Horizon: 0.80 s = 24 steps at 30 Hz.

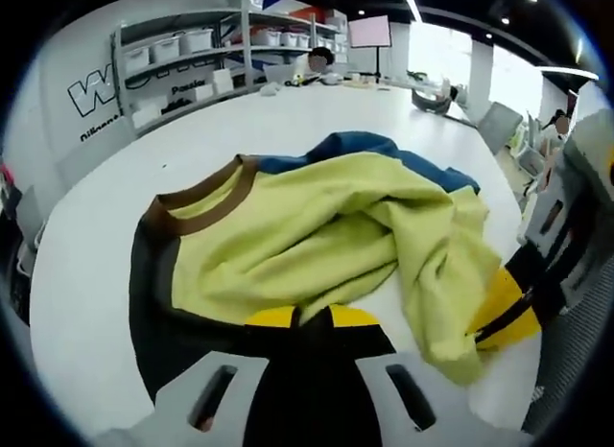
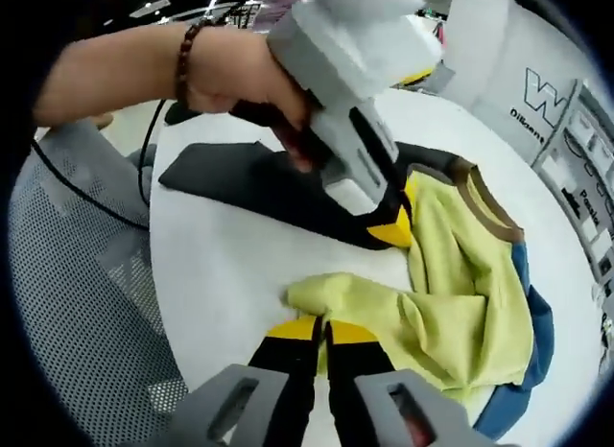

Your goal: Fold the garment on the visible template until the final outline fits inside the template.

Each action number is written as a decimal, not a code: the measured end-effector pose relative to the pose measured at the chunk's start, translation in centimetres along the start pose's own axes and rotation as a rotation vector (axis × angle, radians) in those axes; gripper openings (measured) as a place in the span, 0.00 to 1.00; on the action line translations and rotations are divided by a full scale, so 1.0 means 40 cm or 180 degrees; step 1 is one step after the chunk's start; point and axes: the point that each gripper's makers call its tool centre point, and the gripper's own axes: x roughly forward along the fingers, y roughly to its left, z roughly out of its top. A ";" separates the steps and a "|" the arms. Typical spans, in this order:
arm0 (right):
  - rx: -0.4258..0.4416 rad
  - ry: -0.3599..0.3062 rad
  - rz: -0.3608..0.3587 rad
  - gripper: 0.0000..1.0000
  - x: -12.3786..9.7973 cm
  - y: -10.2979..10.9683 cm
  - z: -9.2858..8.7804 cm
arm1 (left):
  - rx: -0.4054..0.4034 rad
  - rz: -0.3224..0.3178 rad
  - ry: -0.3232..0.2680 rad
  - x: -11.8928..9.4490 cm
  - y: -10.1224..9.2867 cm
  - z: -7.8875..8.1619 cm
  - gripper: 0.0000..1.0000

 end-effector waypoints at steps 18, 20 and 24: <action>0.0588 -0.0703 -0.0539 0.00 -0.163 -0.190 0.052 | 0.0192 -0.0110 -0.0041 -0.060 -0.016 -0.013 0.00; 0.0612 -0.0682 -0.0603 0.00 -0.165 -0.209 0.039 | 0.0126 -0.0117 -0.0074 -0.067 -0.013 -0.011 0.00; 0.0788 -0.0645 -0.0682 0.00 -0.176 -0.247 0.004 | 0.0068 -0.0140 -0.0101 -0.080 -0.010 -0.012 0.00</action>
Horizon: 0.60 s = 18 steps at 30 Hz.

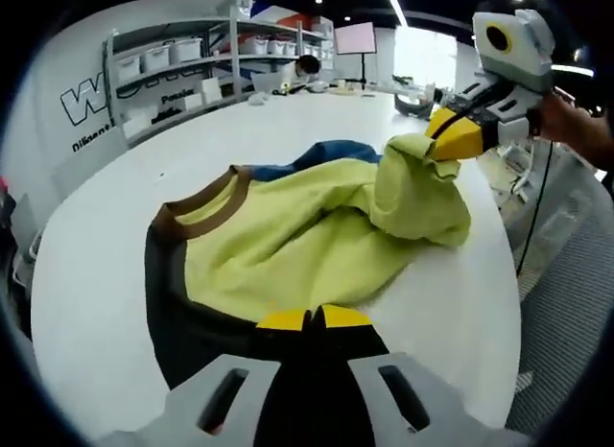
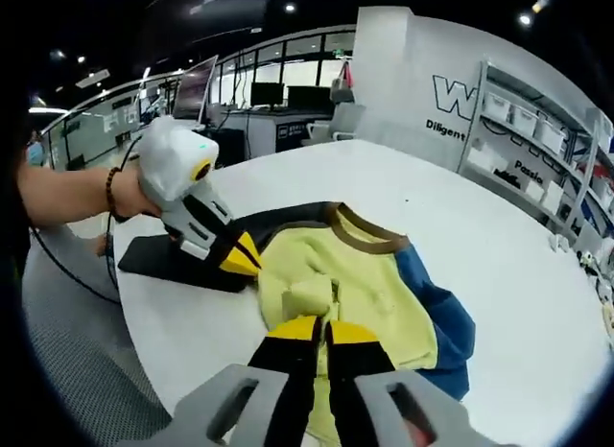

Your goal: Fold the garment on the visible template until the final outline fits inside the template.

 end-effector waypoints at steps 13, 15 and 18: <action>0.0214 0.0120 -0.0271 0.00 -0.008 -0.086 -0.053 | -0.0178 0.0146 0.0030 -0.042 0.035 -0.027 0.00; 0.0349 0.0172 -0.0363 0.00 -0.016 -0.109 -0.068 | -0.0227 0.0184 0.0008 -0.049 0.046 -0.030 0.00; 0.0417 0.0180 -0.0404 0.00 -0.024 -0.126 -0.074 | -0.0328 0.0168 -0.0018 -0.058 0.050 -0.031 0.00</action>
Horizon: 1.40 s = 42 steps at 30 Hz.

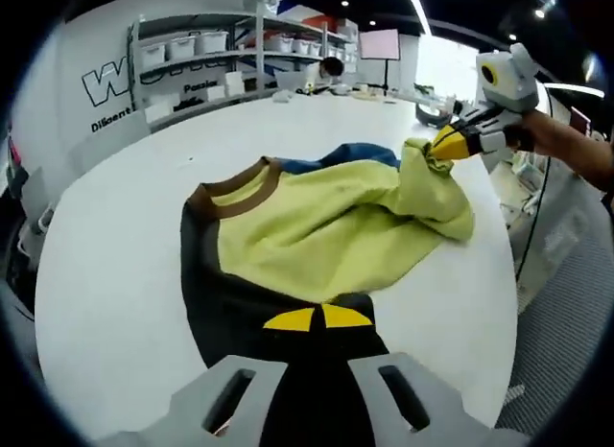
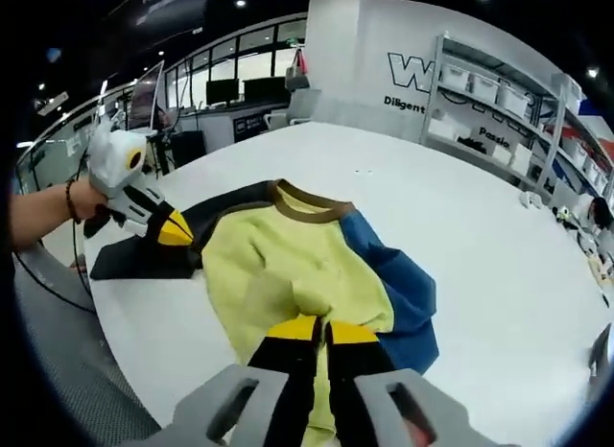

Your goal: Fold the garment on the visible template until the final outline fits inside the template.

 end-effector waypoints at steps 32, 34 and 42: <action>0.0297 -0.0155 -0.0168 0.00 -0.024 -0.068 0.060 | 0.0918 -0.0975 -0.0095 0.179 -0.354 0.096 0.18; 0.0295 -0.0148 -0.0172 0.00 -0.023 -0.071 0.058 | 0.0909 -0.1005 -0.0095 0.187 -0.364 0.100 0.18; 0.0251 -0.0108 -0.0181 0.00 -0.014 -0.079 0.052 | 0.0775 -0.1115 -0.0155 0.224 -0.408 0.118 0.20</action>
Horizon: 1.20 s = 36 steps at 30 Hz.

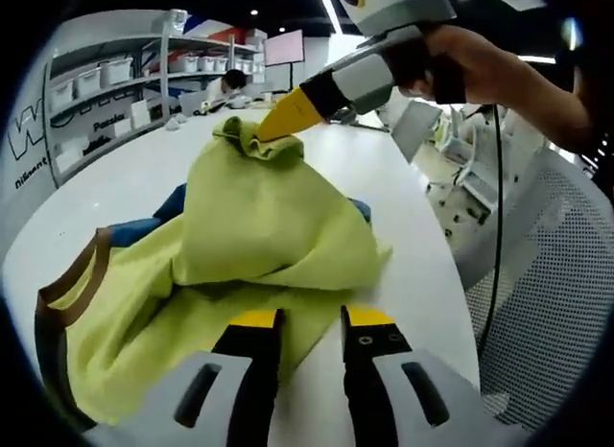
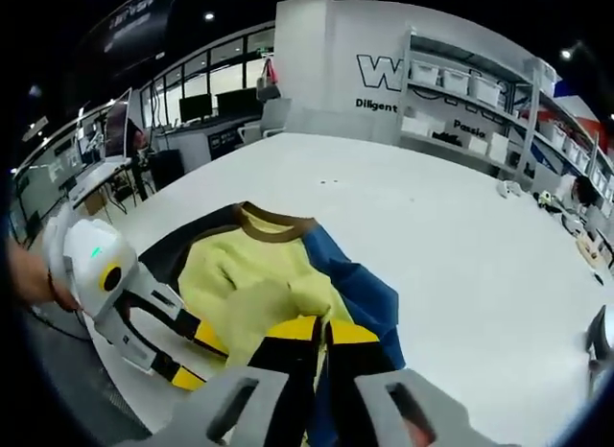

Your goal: Fold the garment on the visible template until the final outline fits inside the template.

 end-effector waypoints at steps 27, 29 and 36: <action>0.0045 -0.0028 -0.0047 0.00 -0.007 -0.012 -0.001 | 0.0168 -0.0086 0.0112 0.036 -0.034 -0.009 0.00; 0.0050 -0.0028 -0.0053 0.00 -0.008 -0.015 0.000 | 0.0228 -0.0080 0.0111 0.037 -0.034 -0.009 0.00; 0.0063 -0.0035 -0.0088 0.00 -0.009 -0.027 0.002 | -0.0033 -0.0072 0.0213 0.015 -0.032 -0.024 0.00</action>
